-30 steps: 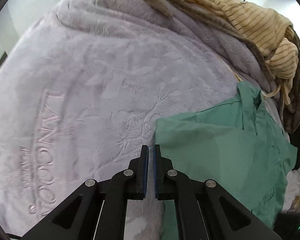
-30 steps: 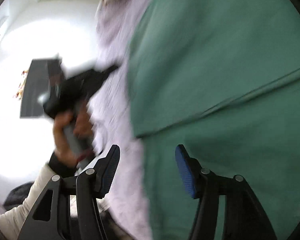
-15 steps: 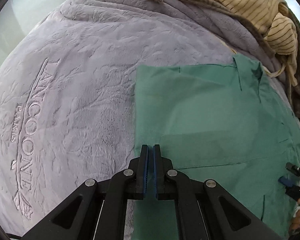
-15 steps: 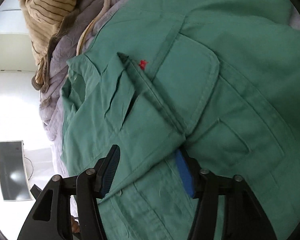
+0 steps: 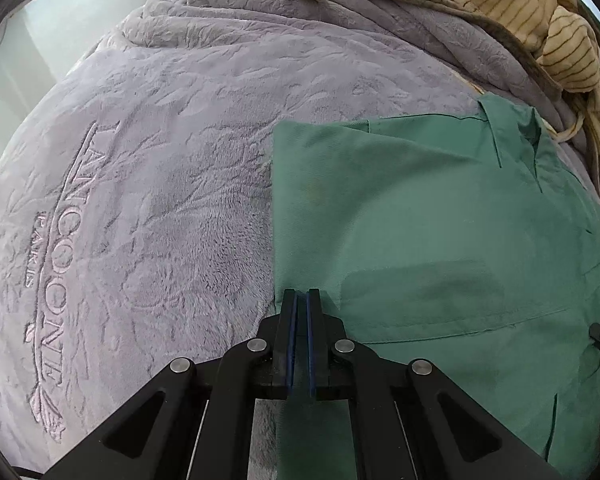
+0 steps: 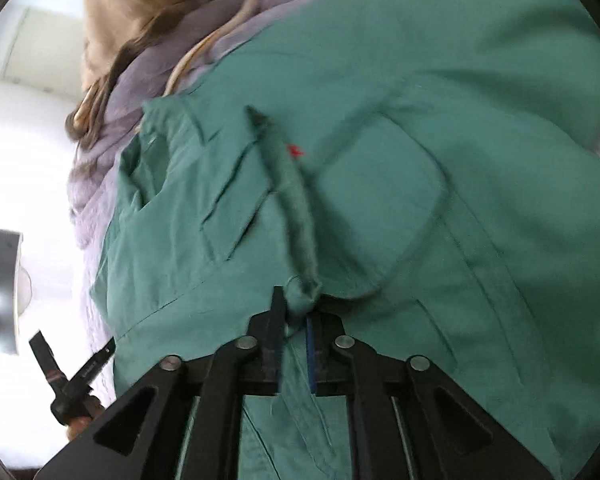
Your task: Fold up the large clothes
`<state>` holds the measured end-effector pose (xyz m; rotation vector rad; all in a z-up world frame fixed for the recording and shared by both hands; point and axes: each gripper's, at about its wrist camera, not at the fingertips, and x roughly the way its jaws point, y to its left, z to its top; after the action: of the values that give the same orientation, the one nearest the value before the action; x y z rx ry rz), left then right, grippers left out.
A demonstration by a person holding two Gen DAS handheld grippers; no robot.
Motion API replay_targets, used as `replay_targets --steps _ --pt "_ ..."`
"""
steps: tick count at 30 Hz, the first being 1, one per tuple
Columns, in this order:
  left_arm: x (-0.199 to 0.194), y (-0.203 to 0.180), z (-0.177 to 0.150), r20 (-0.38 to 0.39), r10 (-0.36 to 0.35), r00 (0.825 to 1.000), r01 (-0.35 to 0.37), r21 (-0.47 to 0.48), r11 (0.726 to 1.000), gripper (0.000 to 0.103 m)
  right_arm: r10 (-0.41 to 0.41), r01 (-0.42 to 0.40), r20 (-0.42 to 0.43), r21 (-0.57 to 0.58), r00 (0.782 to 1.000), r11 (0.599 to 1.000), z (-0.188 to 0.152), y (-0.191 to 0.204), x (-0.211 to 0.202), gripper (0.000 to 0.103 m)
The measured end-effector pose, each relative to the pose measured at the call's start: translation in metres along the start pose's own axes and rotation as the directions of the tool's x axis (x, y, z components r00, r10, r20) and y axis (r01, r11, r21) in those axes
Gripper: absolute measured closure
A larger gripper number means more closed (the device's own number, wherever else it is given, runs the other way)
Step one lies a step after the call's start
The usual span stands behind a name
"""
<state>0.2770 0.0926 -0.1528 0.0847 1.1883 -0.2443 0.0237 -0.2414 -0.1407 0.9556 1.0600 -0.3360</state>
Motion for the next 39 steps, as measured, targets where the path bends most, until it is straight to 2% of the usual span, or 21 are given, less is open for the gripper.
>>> replay_targets --steps 4,5,7,10,13,16,19,24,25,27,31,32,33,34,35,36,37,39 --pt "-0.006 0.0 0.001 -0.002 0.024 1.0 -0.024 0.003 1.0 0.097 -0.055 0.055 -0.001 -0.015 0.999 0.998 -0.003 -0.005 -0.016 0.087" --pt "-0.01 -0.001 0.001 -0.001 0.038 0.999 -0.038 0.006 0.999 0.097 -0.06 0.06 0.003 -0.035 0.998 0.998 -0.004 -0.005 -0.021 0.081" --pt "-0.021 -0.004 0.0 0.0 0.063 0.998 -0.063 0.008 0.998 0.097 -0.045 0.045 -0.005 -0.072 0.999 0.996 -0.007 -0.008 -0.033 0.08" --pt "-0.044 -0.011 -0.005 0.014 0.048 0.999 -0.048 0.019 0.999 0.097 -0.021 0.021 -0.003 -0.101 1.0 0.995 -0.011 -0.013 -0.048 0.076" --pt "-0.065 -0.024 -0.017 0.029 0.04 0.999 -0.041 0.029 0.999 0.097 0.036 -0.033 0.024 -0.097 0.999 0.995 -0.002 -0.015 -0.051 0.076" --pt "-0.073 -0.038 -0.032 0.008 0.017 1.0 -0.017 0.023 1.0 0.097 0.187 -0.188 0.024 0.036 0.982 0.982 0.018 -0.031 -0.033 0.076" --pt "-0.073 -0.058 -0.045 -0.019 0.004 1.0 -0.003 0.037 0.999 0.097 0.257 -0.245 -0.06 0.155 0.965 0.957 0.028 -0.045 0.002 0.074" --pt "-0.07 -0.096 -0.073 -0.073 -0.042 0.996 0.047 0.061 0.997 0.097 0.342 -0.329 -0.168 0.097 0.925 0.939 0.016 -0.039 0.015 0.074" --pt "-0.068 -0.103 -0.076 -0.081 -0.049 0.996 0.054 0.064 0.996 0.097 0.342 -0.331 -0.176 0.088 0.923 0.94 0.015 -0.039 0.013 0.073" --pt "-0.066 -0.118 -0.081 -0.097 -0.062 0.993 0.07 0.081 0.994 0.097 0.32 -0.31 -0.171 0.079 0.932 0.947 0.015 -0.044 0.006 0.073" --pt "-0.071 -0.149 -0.083 -0.09 -0.074 0.993 0.085 0.13 0.988 0.097 0.254 -0.247 -0.103 0.069 0.962 0.966 0.023 -0.061 -0.02 0.073" --pt "-0.073 -0.156 -0.083 -0.083 -0.075 0.994 0.086 0.145 0.986 0.097 0.242 -0.236 -0.1 0.066 0.965 0.97 0.026 -0.064 -0.024 0.069" --pt "-0.073 -0.164 -0.083 -0.079 -0.076 0.994 0.088 0.155 0.984 0.094 0.249 -0.242 -0.102 0.07 0.963 0.968 0.028 -0.065 -0.026 0.056" --pt "-0.073 -0.17 -0.083 -0.081 -0.08 0.994 0.092 0.157 0.983 0.061 0.261 -0.254 -0.104 0.072 0.96 0.964 0.029 -0.066 -0.026 0.048" --pt "-0.073 -0.175 -0.083 -0.084 -0.086 0.993 0.098 0.152 0.984 0.014 0.292 -0.285 -0.11 0.076 0.95 0.956 0.029 -0.064 -0.024 0.037" --pt "-0.074 -0.179 -0.083 -0.072 -0.089 0.993 0.099 0.137 0.986 0.004 0.316 -0.308 -0.124 0.081 0.941 0.948 0.028 -0.061 -0.02 0.036" --pt "-0.078 -0.182 -0.083 -0.051 -0.094 0.994 0.099 0.129 0.987 0.004 0.346 -0.335 -0.149 0.092 0.926 0.938 0.026 -0.058 -0.013 0.036" --pt "-0.079 -0.192 -0.083 -0.055 -0.11 0.992 0.117 0.144 0.983 0.004 0.402 -0.379 -0.185 0.152 0.897 0.913 0.02 -0.053 0.008 0.036"
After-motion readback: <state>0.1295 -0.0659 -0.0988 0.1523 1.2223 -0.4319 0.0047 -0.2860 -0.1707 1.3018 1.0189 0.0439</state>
